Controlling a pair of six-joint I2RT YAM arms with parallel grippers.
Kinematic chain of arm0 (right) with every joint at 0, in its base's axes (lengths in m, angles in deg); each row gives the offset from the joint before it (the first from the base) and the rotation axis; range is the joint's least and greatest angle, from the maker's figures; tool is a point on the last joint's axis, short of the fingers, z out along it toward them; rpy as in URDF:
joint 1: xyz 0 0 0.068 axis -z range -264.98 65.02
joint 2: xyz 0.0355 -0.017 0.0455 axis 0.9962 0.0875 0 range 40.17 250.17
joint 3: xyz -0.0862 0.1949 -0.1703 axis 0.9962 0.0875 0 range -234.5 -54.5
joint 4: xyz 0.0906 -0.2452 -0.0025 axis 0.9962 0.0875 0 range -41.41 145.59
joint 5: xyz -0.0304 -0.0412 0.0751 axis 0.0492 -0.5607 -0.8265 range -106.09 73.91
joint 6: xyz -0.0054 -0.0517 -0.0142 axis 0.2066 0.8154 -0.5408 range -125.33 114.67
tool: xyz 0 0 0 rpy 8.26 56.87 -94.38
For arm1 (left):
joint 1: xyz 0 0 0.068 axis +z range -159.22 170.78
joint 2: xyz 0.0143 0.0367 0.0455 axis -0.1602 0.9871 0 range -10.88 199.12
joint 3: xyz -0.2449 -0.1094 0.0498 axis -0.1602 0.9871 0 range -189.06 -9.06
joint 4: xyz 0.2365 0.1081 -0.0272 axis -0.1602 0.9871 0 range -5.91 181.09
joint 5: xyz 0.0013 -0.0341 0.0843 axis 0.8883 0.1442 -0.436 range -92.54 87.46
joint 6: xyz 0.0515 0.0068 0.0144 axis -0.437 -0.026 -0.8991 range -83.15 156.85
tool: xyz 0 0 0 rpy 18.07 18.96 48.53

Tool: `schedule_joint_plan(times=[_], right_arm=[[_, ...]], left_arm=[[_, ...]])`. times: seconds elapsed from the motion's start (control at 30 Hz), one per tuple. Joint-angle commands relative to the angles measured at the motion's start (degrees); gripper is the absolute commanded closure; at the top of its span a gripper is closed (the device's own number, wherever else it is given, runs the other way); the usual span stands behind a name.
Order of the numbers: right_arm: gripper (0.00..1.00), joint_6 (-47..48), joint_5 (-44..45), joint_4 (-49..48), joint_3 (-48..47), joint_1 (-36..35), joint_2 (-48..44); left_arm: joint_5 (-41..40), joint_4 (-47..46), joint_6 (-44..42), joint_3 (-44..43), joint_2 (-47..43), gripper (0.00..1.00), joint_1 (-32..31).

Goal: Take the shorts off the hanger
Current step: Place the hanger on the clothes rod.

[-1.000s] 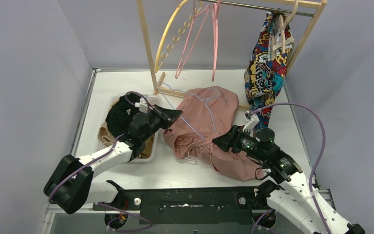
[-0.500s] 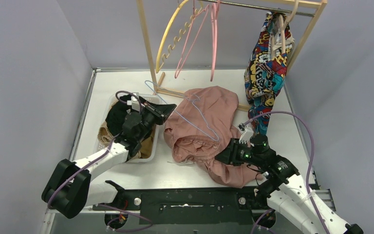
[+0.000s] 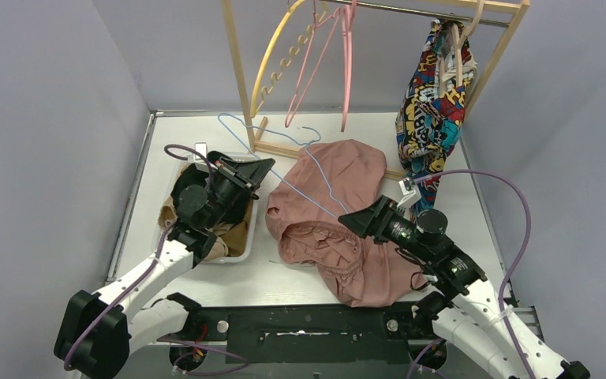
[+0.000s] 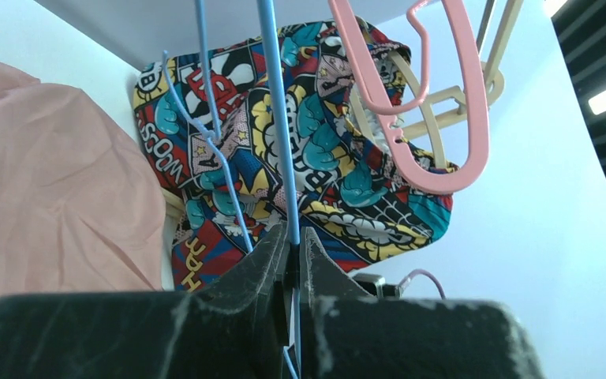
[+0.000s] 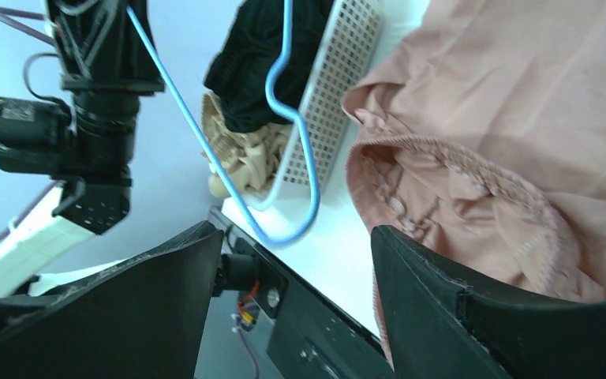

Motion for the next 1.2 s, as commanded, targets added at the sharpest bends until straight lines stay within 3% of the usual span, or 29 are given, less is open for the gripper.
schedule_joint_plan(times=[0.0,0.1,0.2,0.37,0.5,0.6,0.8,0.97,1.1,1.17], right_arm=[[0.29,-6.90,-1.21,-16.82,1.25,-0.47,1.16],[0.32,-10.60,-2.73,-23.05,3.41,-0.44,1.83],[0.43,-12.81,-4.54,-26.55,4.11,-0.52,3.04],[0.72,-14.03,-4.14,-27.60,4.67,-0.55,1.96],[0.88,-13.65,-4.48,-26.74,4.40,-0.57,0.78],[0.89,-13.80,-4.67,-26.29,4.43,-0.53,0.52],[1.00,-12.92,-2.98,-23.70,3.23,-0.53,-0.79],[1.00,-8.70,5.01,-9.13,-2.41,-0.62,-3.68],[1.00,-4.41,9.10,2.57,-8.18,-0.61,-3.74],[1.00,-2.51,10.33,8.43,-10.94,-0.62,-2.81]], left_arm=[[3.63,-5.98,0.29,0.14,-2.34,1.00,0.31],[4.50,-7.89,1.52,1.91,-3.13,1.00,0.31],[4.58,-9.49,2.21,3.28,-3.70,1.00,0.31],[4.97,-10.45,2.64,4.43,-3.31,1.00,0.28],[5.01,-11.50,3.31,5.40,-2.53,1.00,0.22],[5.47,-11.85,3.31,5.48,-1.44,1.00,0.01],[3.81,-12.55,3.33,6.96,0.95,1.00,-3.00],[3.50,-11.13,3.81,8.00,3.42,1.00,-3.91],[5.89,-9.08,3.34,6.05,5.94,0.77,-3.91],[7.91,-8.66,2.70,4.64,7.75,0.71,-4.12]])
